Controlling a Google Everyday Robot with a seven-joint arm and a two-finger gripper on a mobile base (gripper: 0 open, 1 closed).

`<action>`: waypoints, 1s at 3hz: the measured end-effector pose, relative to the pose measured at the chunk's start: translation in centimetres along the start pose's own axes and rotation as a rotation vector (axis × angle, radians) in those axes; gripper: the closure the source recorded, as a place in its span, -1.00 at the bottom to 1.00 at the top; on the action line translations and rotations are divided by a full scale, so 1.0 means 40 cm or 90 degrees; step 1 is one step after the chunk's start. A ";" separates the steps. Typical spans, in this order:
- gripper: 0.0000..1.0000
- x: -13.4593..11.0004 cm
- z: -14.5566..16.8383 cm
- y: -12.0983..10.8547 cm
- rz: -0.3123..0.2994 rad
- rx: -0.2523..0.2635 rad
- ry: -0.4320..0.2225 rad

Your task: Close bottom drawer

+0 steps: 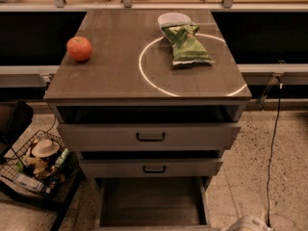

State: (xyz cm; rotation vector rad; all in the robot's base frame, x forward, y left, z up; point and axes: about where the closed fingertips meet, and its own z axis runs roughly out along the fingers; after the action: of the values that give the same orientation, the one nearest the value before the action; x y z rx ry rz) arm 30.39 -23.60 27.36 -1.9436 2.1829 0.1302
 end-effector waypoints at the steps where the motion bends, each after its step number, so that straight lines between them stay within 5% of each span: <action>1: 1.00 -0.015 0.099 0.022 -0.007 -0.007 0.006; 3: 1.00 -0.061 0.237 0.044 -0.018 -0.017 0.012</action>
Offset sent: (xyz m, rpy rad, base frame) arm -0.0069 0.0414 -0.0913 -0.0120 0.0241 0.0147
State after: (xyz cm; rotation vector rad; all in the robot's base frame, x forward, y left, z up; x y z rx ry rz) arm 29.87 -19.04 18.52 -1.9972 2.1749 0.1391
